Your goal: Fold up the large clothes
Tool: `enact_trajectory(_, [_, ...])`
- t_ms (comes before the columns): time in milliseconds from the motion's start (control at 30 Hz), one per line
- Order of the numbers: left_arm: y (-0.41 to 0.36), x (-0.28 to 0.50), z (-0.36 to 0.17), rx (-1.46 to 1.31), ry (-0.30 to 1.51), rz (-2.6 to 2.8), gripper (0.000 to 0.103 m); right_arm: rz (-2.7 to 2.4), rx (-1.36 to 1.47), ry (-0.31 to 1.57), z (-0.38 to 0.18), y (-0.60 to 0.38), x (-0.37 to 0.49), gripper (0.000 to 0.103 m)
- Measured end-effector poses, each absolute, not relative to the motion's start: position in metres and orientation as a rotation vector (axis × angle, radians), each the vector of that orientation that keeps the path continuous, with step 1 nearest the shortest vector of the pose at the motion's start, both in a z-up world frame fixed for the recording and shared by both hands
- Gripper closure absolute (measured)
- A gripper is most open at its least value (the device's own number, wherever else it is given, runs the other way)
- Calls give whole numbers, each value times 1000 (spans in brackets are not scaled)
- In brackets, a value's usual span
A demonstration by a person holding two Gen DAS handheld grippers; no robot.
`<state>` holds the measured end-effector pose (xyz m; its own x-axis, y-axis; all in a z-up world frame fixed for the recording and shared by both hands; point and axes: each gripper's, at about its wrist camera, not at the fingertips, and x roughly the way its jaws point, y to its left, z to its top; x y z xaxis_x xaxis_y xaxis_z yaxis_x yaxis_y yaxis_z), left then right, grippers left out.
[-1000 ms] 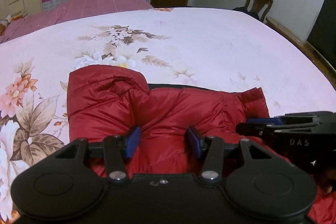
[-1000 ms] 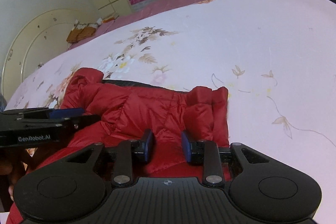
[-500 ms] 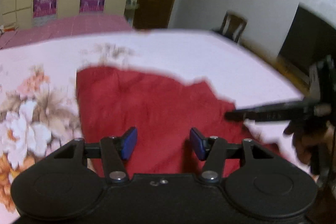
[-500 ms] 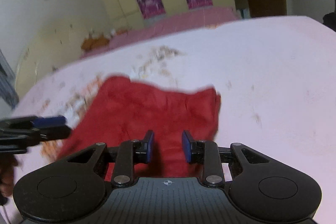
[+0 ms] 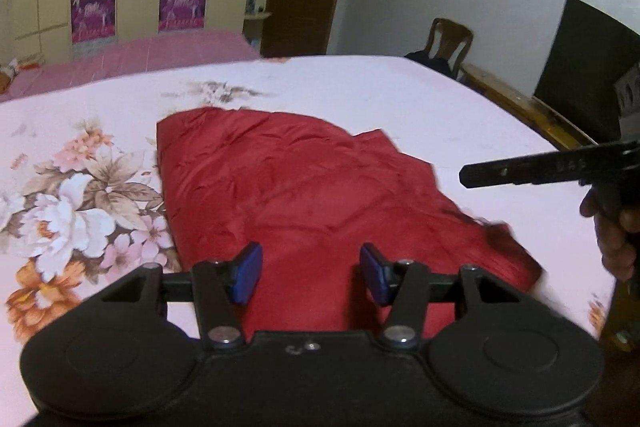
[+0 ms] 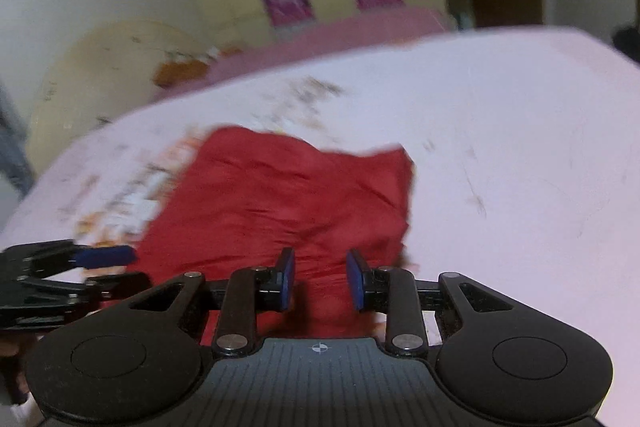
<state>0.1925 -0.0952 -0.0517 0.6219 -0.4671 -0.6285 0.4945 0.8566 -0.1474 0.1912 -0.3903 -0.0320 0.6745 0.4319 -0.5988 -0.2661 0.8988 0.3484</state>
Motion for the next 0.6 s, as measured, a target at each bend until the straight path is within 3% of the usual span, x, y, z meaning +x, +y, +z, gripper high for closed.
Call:
enact_trajectory(200, [-102,155,-56,63,728,-519,52,535,177,758,-31,-368,141,74])
enact_trajectory(600, [-108,141,-100,165,730,-408,49,533,83,826,-106,-343,138,75])
